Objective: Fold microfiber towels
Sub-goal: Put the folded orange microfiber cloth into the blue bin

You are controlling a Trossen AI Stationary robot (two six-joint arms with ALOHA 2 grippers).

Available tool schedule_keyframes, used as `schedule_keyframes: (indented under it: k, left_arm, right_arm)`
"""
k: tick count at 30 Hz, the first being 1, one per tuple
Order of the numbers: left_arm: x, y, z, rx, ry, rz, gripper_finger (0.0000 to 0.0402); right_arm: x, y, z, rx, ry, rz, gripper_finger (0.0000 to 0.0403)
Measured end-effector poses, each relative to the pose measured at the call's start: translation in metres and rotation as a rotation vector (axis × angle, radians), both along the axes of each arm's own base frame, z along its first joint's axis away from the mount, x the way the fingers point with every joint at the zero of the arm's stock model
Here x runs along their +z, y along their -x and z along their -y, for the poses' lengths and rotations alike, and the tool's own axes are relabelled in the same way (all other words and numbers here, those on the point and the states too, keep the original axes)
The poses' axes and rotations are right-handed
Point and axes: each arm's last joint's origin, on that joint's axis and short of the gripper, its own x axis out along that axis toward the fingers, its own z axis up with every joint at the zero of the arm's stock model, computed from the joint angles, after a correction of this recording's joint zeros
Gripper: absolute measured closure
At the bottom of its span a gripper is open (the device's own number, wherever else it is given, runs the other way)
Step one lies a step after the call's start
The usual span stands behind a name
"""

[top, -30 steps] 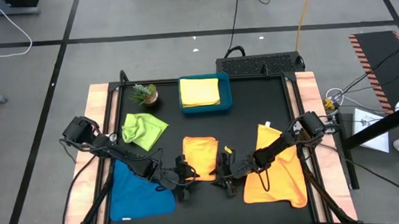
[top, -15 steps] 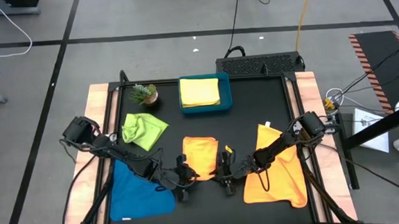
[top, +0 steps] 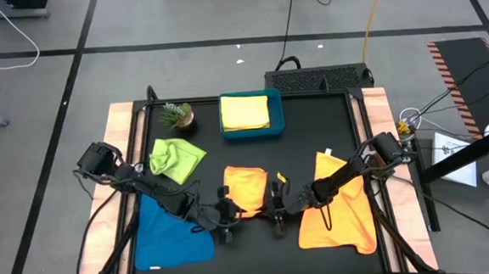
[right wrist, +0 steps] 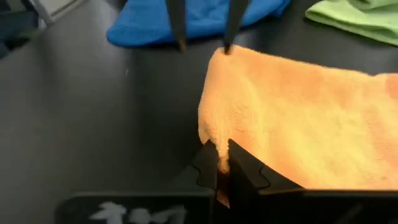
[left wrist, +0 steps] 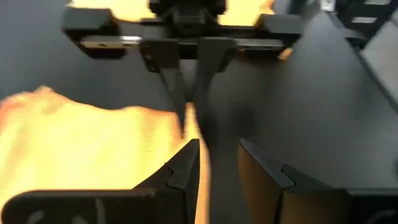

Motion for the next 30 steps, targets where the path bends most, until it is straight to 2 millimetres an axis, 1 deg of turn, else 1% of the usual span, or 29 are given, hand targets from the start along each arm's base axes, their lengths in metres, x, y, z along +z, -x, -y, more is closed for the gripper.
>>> schedule_keyframes:
  k: [3, 6, 8, 11, 15, 19, 24, 27, 30]
  left_arm:
    - [0.001, 0.0, 0.0, 0.002, -0.071, 0.017, 0.0293]
    - [0.004, -0.002, 0.001, -0.021, -0.088, 0.05, 0.0291]
    - [0.005, -0.002, 0.002, -0.048, -0.086, 0.056, 0.0282]
    - [0.003, -0.002, 0.001, -0.045, -0.082, 0.049, 0.0251]
    - [-0.003, -0.004, 0.002, -0.037, -0.091, 0.038, 0.0196]
    - [-0.007, -0.014, 0.006, -0.016, -0.121, 0.007, 0.0157]
    - [-0.016, -0.034, 0.01, 0.037, -0.225, -0.12, 0.0147]
    - [-0.018, -0.041, 0.011, 0.091, -0.288, -0.218, 0.0147]
    - [-0.017, -0.046, 0.013, 0.122, -0.326, -0.28, 0.0147]
  right_arm:
    - [0.002, -0.001, 0.003, -0.016, -0.017, 0.005, 0.0398]
    - [0.001, -0.002, 0.006, -0.031, -0.026, 0.002, 0.0398]
    - [0.001, -0.003, 0.008, -0.037, -0.03, 0.001, 0.0398]
    - [0.001, -0.004, 0.01, -0.047, -0.042, 0.0, 0.0399]
    - [0.001, -0.005, 0.013, -0.044, -0.067, -0.005, 0.0399]
    - [0.002, -0.005, 0.013, -0.046, -0.07, 0.0, 0.0399]
    - [0.003, -0.006, 0.012, -0.028, -0.095, 0.006, 0.0399]
    - [0.003, -0.005, 0.012, -0.028, -0.098, 0.003, 0.0399]
    - [0.003, -0.005, 0.012, -0.028, -0.097, 0.0, 0.0399]
